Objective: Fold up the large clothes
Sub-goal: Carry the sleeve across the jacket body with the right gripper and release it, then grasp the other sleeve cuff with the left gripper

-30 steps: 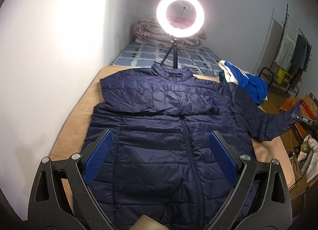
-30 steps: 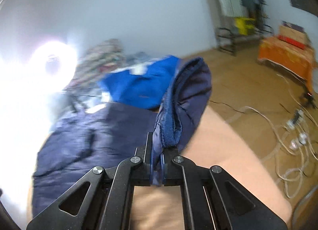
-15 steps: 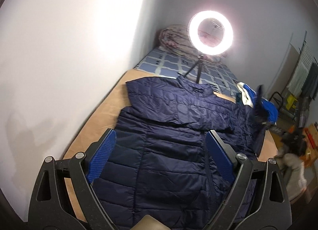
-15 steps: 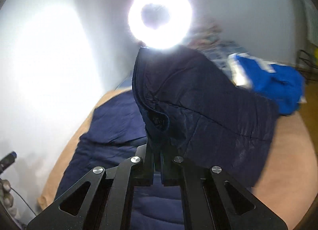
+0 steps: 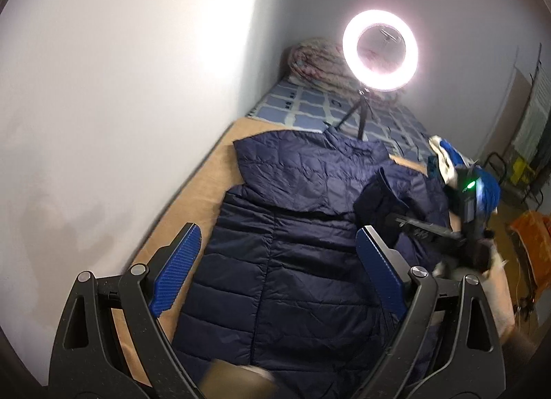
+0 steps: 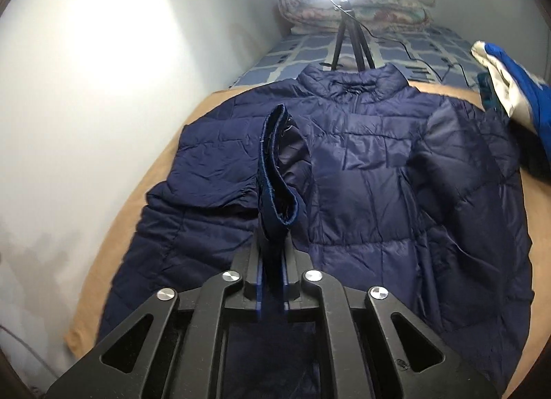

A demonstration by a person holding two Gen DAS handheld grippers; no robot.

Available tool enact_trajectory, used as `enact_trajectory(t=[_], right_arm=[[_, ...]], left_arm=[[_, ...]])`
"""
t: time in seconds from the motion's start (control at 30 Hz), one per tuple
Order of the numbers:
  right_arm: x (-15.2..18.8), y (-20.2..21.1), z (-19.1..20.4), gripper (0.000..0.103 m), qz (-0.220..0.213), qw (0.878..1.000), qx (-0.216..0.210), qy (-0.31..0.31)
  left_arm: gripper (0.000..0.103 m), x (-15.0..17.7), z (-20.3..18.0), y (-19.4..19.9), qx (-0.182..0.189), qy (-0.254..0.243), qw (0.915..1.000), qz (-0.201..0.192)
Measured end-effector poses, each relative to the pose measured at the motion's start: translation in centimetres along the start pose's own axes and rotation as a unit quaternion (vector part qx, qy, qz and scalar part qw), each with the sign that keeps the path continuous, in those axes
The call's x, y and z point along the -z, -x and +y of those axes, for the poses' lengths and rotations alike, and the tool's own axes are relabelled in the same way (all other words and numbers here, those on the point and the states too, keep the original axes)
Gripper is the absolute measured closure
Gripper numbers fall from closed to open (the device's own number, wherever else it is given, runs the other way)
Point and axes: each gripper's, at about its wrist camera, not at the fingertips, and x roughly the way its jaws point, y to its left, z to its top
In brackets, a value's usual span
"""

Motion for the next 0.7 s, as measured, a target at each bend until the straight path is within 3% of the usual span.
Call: enact_trajectory(t=[0.07,0.13,0.2,0.3,0.37,0.53,0.7], right_arm=[[0.5,2.7,-1.1,0.084,-0.009,1.000,-0.018,-0.004],[1.5,5.6,-2.3,0.067,-0.022,0.999,-0.024,-0.001],[2.5,8.7,-3.0,0.063,-0.035,0.999,-0.019,-0.001],[4.8,14.0,-4.9,0.058,-0.044,0.999,0.010,-0.004],[6.5,16.9,-6.2,0.049,-0.054,0.998,0.035,-0.011],[9.3,20.5,-9.7,0.047,-0.086,0.993,0.052,-0.055],[10.1,19.5,-12.5,0.047,-0.076,0.991,0.054,-0.097]], left_arm=[[0.010,0.3,-0.3,-0.7,0.012,-0.006,0.9998,0.014],[0.010,0.6,-0.5,-1.9,0.039,-0.002,0.9983,0.044],[0.010,0.8,-0.6,-3.0,0.073,0.008,0.9943,0.077],[0.010,1.3,-0.7,-5.0,0.093,0.022,0.9889,0.114],[0.021,1.1,-1.0,-6.6,0.103,0.029,0.9849,0.136],[0.025,0.5,-2.3,-12.9,0.116,0.059,0.9713,0.199],[0.026,1.0,-3.3,-18.8,0.099,0.055,0.9637,0.242]])
